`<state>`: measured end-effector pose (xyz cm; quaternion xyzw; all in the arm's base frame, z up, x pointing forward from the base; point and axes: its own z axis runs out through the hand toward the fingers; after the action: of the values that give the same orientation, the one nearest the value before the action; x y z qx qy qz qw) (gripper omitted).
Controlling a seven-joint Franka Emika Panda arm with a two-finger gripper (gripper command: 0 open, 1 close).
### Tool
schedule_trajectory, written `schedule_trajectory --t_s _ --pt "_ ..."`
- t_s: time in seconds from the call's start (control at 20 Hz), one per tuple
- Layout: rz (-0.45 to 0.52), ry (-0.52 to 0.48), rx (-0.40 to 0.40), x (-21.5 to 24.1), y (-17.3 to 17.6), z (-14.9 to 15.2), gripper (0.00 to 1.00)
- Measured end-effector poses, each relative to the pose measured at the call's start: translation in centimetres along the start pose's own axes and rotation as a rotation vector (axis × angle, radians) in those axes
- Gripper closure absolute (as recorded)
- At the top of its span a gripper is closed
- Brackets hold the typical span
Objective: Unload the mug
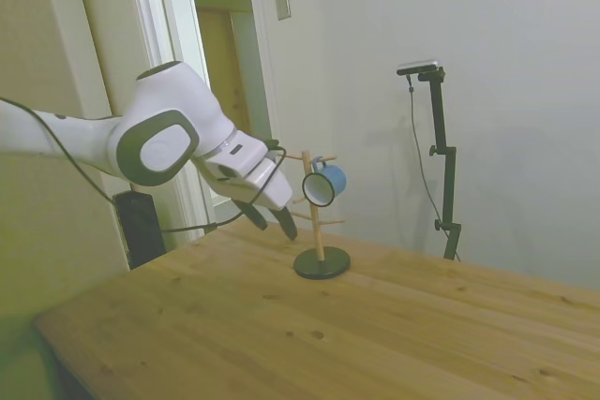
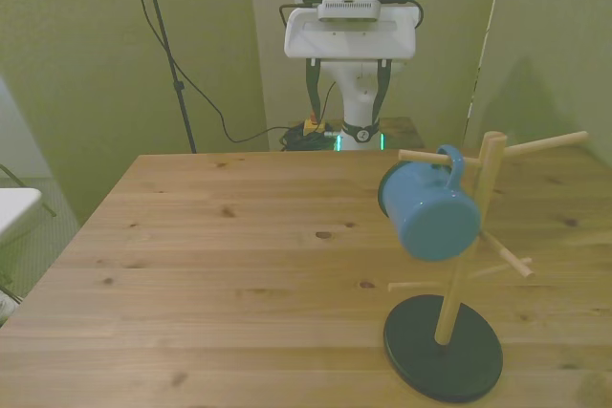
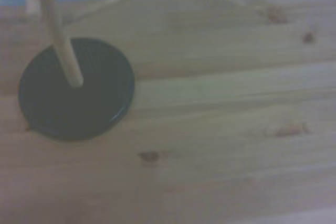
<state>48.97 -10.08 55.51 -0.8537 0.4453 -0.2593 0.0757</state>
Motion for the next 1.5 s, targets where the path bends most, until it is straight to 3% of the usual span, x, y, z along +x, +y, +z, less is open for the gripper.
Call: schedule_trajectory --t_s 0.3,0.7,1.5 --pt "0.006 0.067 0.062 3.8 -2.6 2.2 0.00" --pt "-0.026 0.164 0.149 4.1 -4.6 4.6 0.00" --pt "-0.064 0.208 0.276 4.7 -12.0 11.1 0.00"
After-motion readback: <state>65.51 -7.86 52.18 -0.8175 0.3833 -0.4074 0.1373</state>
